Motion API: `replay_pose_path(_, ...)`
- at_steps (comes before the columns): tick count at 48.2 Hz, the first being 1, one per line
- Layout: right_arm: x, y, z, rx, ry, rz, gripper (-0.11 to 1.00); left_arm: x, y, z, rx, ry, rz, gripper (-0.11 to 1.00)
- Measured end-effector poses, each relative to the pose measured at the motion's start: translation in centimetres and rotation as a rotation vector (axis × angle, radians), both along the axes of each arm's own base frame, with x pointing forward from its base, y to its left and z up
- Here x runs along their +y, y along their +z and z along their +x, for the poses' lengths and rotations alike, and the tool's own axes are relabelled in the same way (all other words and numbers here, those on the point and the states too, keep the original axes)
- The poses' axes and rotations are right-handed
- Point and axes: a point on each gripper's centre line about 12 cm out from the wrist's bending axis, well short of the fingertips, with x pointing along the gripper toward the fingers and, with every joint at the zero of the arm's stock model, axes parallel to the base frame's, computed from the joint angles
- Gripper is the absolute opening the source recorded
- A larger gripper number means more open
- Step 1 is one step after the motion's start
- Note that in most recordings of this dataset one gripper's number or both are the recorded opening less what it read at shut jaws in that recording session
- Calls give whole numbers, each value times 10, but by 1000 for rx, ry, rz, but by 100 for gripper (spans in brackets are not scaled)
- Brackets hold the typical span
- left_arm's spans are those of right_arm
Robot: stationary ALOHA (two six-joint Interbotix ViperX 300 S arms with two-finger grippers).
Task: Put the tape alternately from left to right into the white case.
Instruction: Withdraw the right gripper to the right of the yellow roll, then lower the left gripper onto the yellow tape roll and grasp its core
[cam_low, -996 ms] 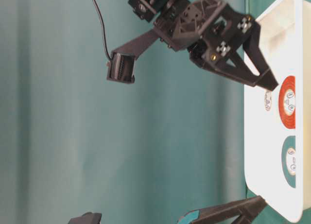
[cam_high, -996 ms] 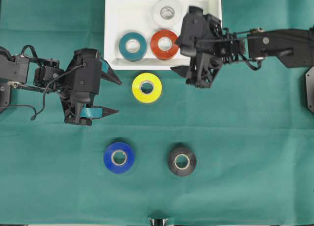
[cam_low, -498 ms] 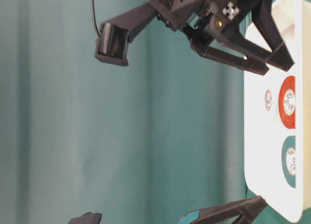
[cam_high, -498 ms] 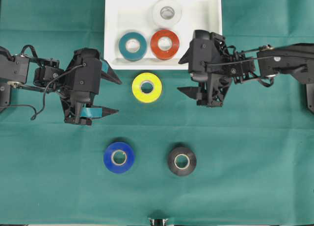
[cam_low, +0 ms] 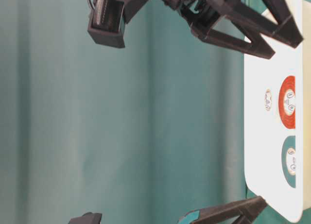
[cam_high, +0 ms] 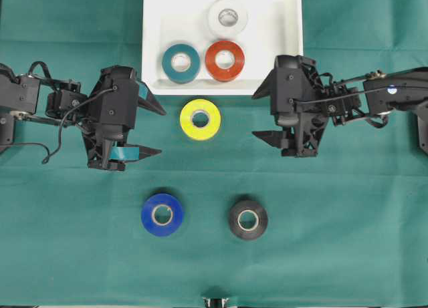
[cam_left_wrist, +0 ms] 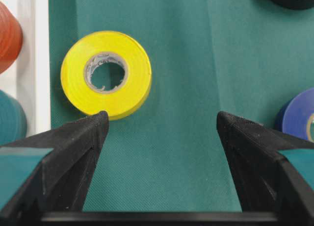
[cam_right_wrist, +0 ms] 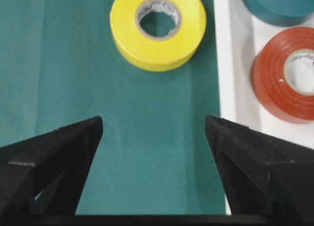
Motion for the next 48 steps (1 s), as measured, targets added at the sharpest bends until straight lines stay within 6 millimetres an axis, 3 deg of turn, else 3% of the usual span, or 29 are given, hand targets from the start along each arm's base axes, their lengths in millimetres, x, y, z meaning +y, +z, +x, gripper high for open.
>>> replay_pose_path(29, 5, 4, -2, -26, 18, 6, 84, 0, -5, 1, 17, -1, 3, 92)
replay_pose_path(48, 5, 4, -2, -26, 17, 7, 84, -3, -26, 33, 74, -5, 12, 92)
